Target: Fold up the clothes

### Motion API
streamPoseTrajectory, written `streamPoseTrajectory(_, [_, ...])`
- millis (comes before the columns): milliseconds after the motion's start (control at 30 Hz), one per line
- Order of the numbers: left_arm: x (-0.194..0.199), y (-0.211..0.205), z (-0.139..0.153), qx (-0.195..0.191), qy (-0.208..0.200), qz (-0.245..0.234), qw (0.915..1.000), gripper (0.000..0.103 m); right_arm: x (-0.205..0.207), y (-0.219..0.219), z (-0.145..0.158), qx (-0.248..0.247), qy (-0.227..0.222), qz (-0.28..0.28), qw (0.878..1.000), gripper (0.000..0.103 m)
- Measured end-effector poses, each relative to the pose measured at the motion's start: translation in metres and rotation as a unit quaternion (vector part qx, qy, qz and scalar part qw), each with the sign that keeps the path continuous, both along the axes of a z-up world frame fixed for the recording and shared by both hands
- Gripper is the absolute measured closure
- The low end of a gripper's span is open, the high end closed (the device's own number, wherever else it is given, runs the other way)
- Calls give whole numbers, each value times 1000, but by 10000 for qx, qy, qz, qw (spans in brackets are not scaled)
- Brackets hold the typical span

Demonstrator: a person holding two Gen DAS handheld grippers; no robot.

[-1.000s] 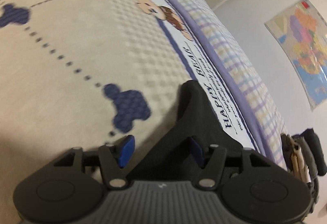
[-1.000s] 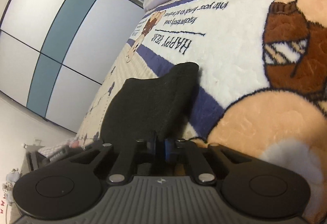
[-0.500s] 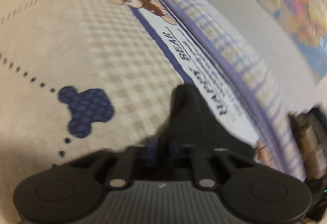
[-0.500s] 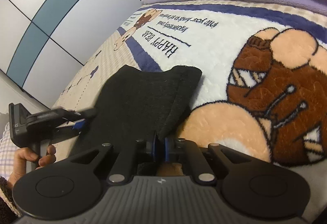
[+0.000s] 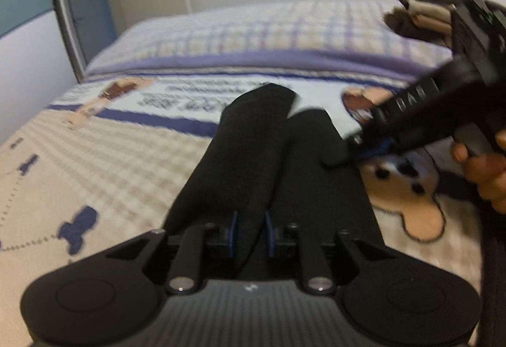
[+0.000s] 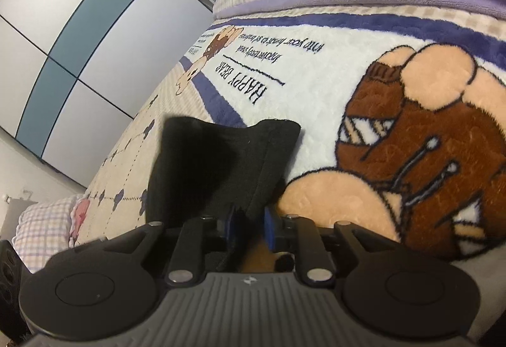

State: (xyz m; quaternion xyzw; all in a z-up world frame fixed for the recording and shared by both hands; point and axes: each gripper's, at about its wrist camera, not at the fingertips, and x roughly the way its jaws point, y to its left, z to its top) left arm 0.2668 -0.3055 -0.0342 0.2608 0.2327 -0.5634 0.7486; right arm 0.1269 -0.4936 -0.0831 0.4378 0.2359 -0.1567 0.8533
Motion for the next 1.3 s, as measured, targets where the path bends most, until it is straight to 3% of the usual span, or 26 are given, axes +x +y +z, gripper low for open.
streamPoseTrajectory(133, [16, 8, 9, -313, 542, 84, 9980, 76, 1, 1, 0, -48, 1, 16, 10000, 84])
streamPoseTrajectory(233, [23, 17, 18, -538, 556, 151, 9969, 58, 1, 0, -1, -35, -17, 19, 10000, 84])
streamPoseTrajectory(333, [36, 23, 21, -558, 563, 337, 9963, 57, 1, 0, -1, -30, -23, 6, 10000, 83])
streamPoseTrajectory(433, [53, 31, 21, -758, 897, 606, 9912, 57, 2, 1, -1, -63, -15, 4, 10000, 83])
streamPoseTrajectory(567, [90, 50, 20, -1234, 1696, 1187, 9705, 56, 2, 0, -2, -45, -31, 1, 10000, 83])
streamPoseTrajectory(733, [130, 70, 3, -1452, 2626, 1878, 9353, 56, 4, 0, -3, -85, -69, -40, 9999, 83])
streamPoseTrajectory(967, [154, 85, -15, -1733, 3495, 2264, 8925, 57, 7, 3, -5, -361, -300, -484, 9977, 83])
streamPoseTrajectory(1033, [155, 88, -14, -1851, 3525, 2313, 8877, 57, 4, 8, 5, -900, -185, -756, 9929, 79])
streamPoseTrajectory(1100, [152, 87, -14, -1895, 3529, 2353, 8855, 57, 1, 11, 14, -1424, -47, -1012, 9846, 61])
streamPoseTrajectory(1133, [150, 86, -15, -1885, 3517, 2376, 8856, 57, -1, 11, 17, -1605, 1, -1093, 9810, 59])
streamPoseTrajectory(1300, [137, 74, -27, -1633, 3341, 2641, 8899, 57, -4, 6, 32, -1398, -29, -820, 9868, 58])
